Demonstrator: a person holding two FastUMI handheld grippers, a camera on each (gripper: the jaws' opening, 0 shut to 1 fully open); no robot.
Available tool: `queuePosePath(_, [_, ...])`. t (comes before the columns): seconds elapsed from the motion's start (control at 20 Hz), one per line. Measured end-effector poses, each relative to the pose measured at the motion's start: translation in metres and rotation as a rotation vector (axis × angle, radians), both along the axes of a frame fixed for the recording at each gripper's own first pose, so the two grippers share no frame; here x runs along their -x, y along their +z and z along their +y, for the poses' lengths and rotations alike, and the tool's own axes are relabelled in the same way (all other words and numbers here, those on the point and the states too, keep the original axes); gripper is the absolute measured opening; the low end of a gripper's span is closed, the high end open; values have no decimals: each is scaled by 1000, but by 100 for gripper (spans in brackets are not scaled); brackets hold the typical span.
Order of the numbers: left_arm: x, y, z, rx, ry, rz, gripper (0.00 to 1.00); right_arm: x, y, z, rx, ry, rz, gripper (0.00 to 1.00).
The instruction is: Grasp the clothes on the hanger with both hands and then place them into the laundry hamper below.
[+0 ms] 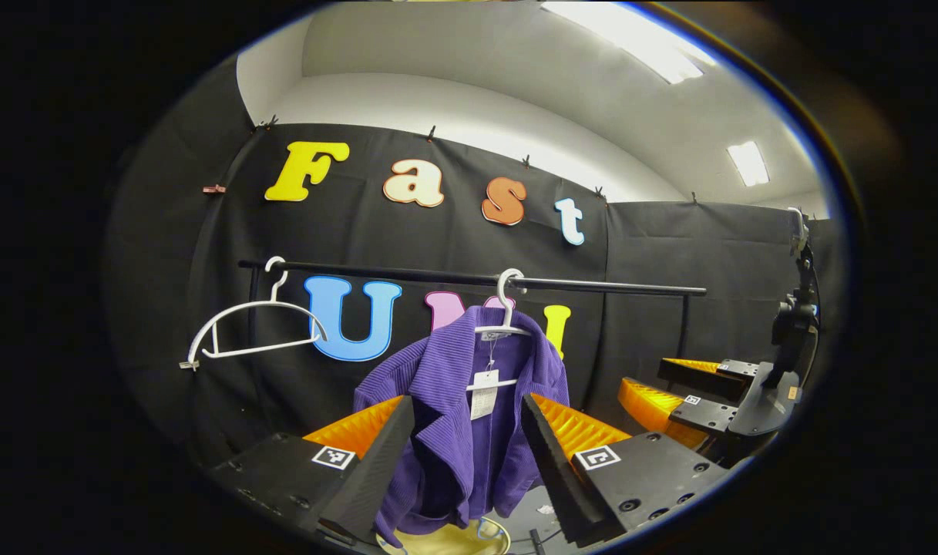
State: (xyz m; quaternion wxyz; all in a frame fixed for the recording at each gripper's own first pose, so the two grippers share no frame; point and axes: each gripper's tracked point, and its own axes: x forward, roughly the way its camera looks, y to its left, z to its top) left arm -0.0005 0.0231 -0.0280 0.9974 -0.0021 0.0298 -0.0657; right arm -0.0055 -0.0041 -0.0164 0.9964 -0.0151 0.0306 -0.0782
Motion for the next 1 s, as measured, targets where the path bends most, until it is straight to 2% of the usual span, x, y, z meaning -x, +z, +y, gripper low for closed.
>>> queuePosePath(0.25, [-3, -23, 1, -21, -46, 31, 88, -3, -13, -8, 19, -39, 11, 94])
queuePosePath(0.4, [-17, -42, -4, -29, -45, 46, 88, -19, -30, -17, 33, -18, 27, 92])
queuePosePath(0.55, [-37, -57, -5, -14, -8, 44, 88, -45, -51, -24, 9, 37, 30, 91])
queuePosePath(0.75, [-65, -82, -11, -5, 49, 35, 88, -88, -96, -34, -79, 128, 80, 89])
queuePosePath(1.0, [-86, -115, -8, 28, 144, 78, 88, -133, -145, -47, -132, 187, 123, 87])
